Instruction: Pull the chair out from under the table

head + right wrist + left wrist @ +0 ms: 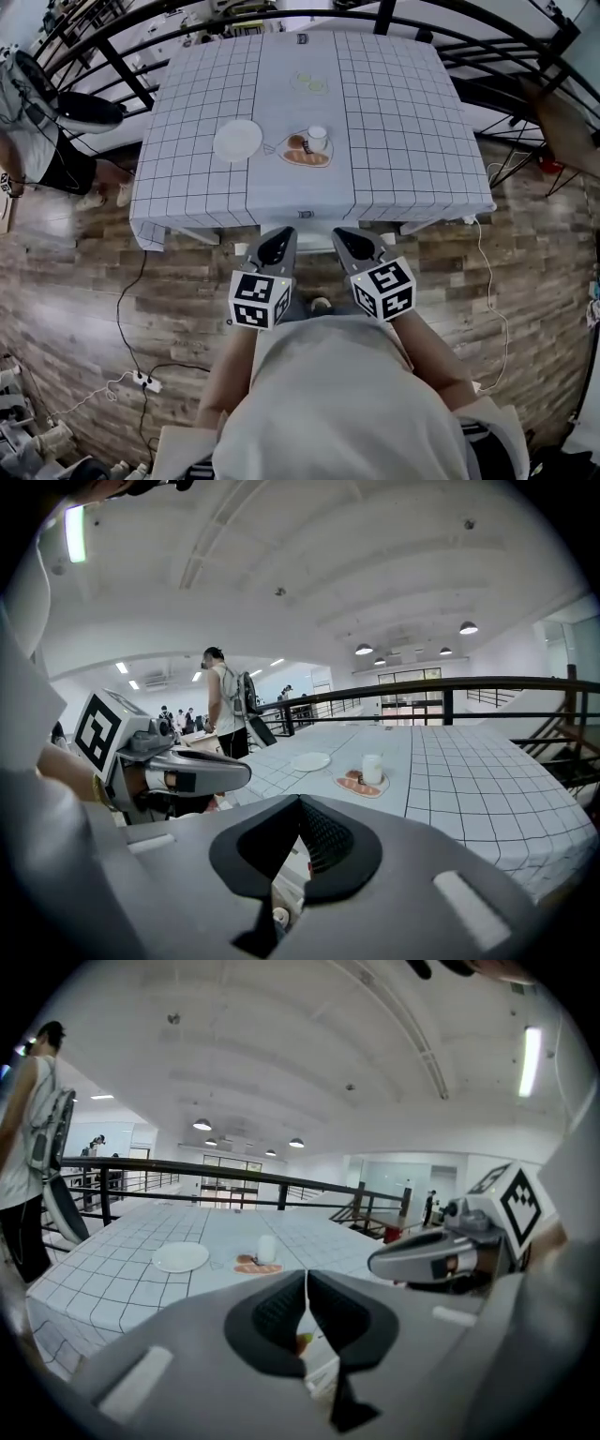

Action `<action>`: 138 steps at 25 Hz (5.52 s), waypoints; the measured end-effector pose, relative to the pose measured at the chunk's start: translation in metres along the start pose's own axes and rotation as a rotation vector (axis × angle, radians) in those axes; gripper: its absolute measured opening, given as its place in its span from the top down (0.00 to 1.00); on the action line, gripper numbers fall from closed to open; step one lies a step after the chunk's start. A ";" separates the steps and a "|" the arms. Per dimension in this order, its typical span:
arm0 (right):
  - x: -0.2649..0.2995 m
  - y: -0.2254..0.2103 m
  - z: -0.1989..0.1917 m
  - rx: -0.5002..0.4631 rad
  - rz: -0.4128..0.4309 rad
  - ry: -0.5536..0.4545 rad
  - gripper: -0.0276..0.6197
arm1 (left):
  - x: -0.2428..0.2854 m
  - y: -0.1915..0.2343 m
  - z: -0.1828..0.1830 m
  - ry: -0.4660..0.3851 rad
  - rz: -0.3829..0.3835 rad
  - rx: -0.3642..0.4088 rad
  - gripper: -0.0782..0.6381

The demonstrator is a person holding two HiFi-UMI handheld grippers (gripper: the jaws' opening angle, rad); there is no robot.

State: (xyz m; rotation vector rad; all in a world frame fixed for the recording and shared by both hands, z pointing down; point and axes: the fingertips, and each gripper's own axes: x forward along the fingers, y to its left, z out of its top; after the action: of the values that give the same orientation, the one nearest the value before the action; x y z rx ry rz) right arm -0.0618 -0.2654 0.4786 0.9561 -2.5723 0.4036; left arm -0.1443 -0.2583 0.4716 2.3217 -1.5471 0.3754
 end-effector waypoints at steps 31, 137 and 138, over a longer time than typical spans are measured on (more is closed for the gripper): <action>0.028 0.011 -0.077 -0.654 0.454 0.643 0.61 | 0.032 -0.027 -0.075 0.539 -0.436 0.612 0.54; 0.045 0.017 -0.161 -0.851 0.458 0.869 0.84 | 0.040 -0.034 -0.174 0.886 -0.548 0.976 0.79; 0.044 0.018 -0.161 -0.850 0.459 0.872 0.84 | 0.039 -0.035 -0.174 0.887 -0.548 0.977 0.79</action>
State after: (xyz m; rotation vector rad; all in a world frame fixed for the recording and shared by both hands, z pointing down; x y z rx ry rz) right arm -0.0669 -0.2155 0.6389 -0.1273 -1.7946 -0.1615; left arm -0.1039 -0.2072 0.6414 2.4024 -0.2507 1.9722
